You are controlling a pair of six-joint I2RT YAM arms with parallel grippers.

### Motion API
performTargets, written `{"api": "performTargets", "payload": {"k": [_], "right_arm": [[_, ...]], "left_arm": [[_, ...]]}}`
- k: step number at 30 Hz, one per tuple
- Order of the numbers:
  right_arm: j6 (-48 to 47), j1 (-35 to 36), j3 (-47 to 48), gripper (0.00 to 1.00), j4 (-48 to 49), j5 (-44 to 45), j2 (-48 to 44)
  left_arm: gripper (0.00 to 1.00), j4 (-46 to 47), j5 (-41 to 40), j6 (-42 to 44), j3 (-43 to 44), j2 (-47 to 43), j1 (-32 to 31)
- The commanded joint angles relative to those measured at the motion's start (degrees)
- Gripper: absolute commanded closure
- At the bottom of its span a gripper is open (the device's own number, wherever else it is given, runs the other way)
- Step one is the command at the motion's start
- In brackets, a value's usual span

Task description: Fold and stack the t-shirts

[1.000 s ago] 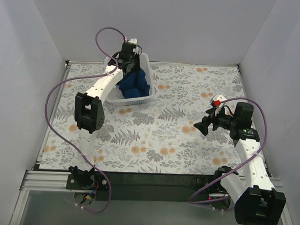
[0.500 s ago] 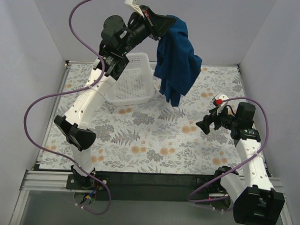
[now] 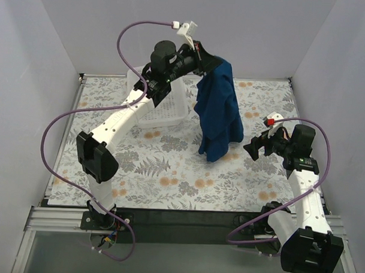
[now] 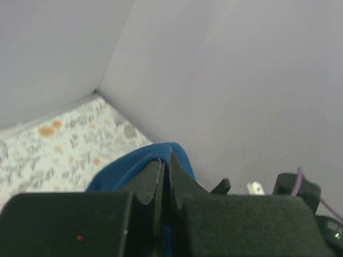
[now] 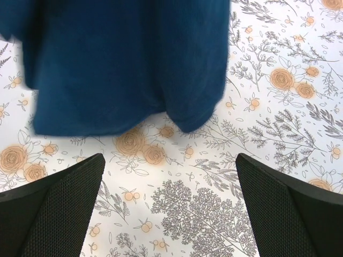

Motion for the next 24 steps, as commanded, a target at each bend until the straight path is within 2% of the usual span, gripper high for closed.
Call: {"api": "performTargets", "payload": {"k": [1,2,3,4,5,8,11,12,13,14,16,19,24], "right_arm": [[-0.20,-0.36,-0.47,0.02,2.33,0.70,-1.01],[-0.21,-0.45,-0.47,0.02,2.33,0.96,-1.01],[-0.29,-0.45,-0.56,0.02,2.33,0.96,-1.10],[-0.38,-0.37,-0.56,0.02,2.33,1.05,-1.10],[-0.38,-0.45,-0.56,0.02,2.33,0.96,-1.10],[-0.47,-0.54,-0.65,0.02,2.33,0.70,-1.01],[-0.47,-0.54,-0.56,0.02,2.33,0.17,-0.75],[-0.47,-0.54,-0.56,0.02,2.33,0.00,-0.58],[-0.47,-0.45,-0.56,0.02,2.33,-0.35,-0.49],[-0.38,-0.54,-0.47,0.02,2.41,-0.53,-0.31],[-0.38,-0.45,-0.56,0.02,2.33,-0.88,-0.22],[-0.38,-0.45,-0.65,0.02,2.42,-0.71,0.04],[-0.47,-0.54,-0.74,0.02,2.41,-0.53,0.57]], "left_arm": [[1.00,0.49,5.29,1.52,-6.76,-1.62,-0.15],[0.98,0.14,8.70,2.39,-8.61,-1.44,-0.15],[0.87,-0.30,10.04,3.27,-11.93,-1.18,-0.42],[0.73,-1.35,10.49,4.32,-13.10,-1.01,-0.51],[0.51,-4.23,9.10,7.20,-13.98,-1.18,-0.77],[0.37,-6.72,1.82,11.70,-19.07,-5.20,-1.21],[0.19,-8.90,-17.23,14.79,-23.83,-8.73,-0.95],[0.16,-10.40,-23.20,14.53,-24.09,-8.13,0.88],[0.16,-12.59,-24.13,13.57,-23.49,-6.90,2.21],[0.17,-18.70,-24.31,12.86,-19.91,-5.07,3.52],[0.16,-24.54,-24.75,11.89,-14.54,2.23,5.99],[0.16,-29.21,-26.94,11.99,-6.63,10.40,6.17],[0.18,-37.56,-33.53,10.31,13.02,23.58,6.09]]}}
